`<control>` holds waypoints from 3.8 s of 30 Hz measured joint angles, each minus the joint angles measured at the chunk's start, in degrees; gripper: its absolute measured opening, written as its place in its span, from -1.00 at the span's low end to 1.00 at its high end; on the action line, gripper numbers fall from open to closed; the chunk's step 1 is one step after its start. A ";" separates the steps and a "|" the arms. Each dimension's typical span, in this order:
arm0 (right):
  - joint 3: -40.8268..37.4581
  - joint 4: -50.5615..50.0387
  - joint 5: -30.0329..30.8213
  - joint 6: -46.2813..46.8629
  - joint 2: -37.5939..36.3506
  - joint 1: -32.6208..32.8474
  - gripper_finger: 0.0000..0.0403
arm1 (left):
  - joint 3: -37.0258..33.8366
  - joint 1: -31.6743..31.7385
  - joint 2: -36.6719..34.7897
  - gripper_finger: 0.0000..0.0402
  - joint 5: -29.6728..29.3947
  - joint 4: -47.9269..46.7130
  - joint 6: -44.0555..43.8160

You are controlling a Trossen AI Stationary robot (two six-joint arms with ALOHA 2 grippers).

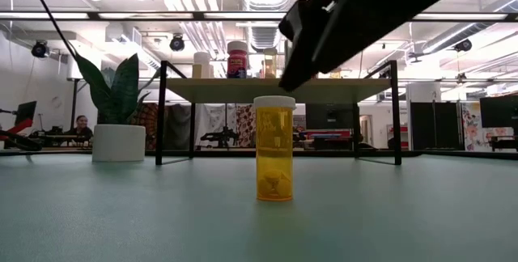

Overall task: Pick and place medicine bottles onto shelf by color
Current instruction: Put the orange pill bottle on the shelf, then adjust the green pill bottle on the shelf

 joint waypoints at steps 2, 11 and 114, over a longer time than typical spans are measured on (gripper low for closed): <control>0.08 1.64 -0.45 0.19 0.77 0.02 0.28 | 0.00 0.00 -0.52 0.03 0.00 -0.07 0.01; 0.13 6.49 0.54 0.38 3.46 -0.09 0.25 | 0.15 -0.02 -2.12 0.03 0.00 0.46 0.19; 0.98 -31.39 15.08 18.11 -36.07 -36.70 -0.25 | -1.20 0.04 -11.11 0.03 -12.53 0.23 26.20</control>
